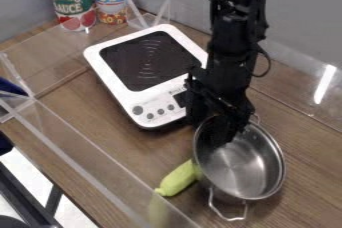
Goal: Remove silver pot from the white and black stove top and place it on the table
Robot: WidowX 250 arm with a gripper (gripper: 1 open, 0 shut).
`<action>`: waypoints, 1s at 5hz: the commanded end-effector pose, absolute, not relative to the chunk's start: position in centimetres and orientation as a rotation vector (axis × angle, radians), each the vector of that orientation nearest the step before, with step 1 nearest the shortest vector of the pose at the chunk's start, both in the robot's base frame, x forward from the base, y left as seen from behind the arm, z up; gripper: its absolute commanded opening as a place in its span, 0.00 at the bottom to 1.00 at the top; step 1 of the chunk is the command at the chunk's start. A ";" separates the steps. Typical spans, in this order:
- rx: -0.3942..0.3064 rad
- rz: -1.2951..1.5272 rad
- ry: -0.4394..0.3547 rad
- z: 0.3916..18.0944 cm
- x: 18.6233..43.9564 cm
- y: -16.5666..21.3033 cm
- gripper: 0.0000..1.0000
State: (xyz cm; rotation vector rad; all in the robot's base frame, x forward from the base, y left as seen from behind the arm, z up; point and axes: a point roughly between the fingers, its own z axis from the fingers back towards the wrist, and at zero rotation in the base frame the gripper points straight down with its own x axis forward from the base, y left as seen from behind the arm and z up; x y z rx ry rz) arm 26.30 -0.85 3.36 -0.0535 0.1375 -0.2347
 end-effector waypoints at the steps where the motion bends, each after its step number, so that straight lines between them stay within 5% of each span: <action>1: -0.048 -0.230 0.055 5.7 27.2 -0.2 0.00; 4: 0.003 -0.240 -0.069 10.9 30.5 -0.3 0.00; 5: 0.029 -0.262 -0.084 10.4 32.1 1.2 0.00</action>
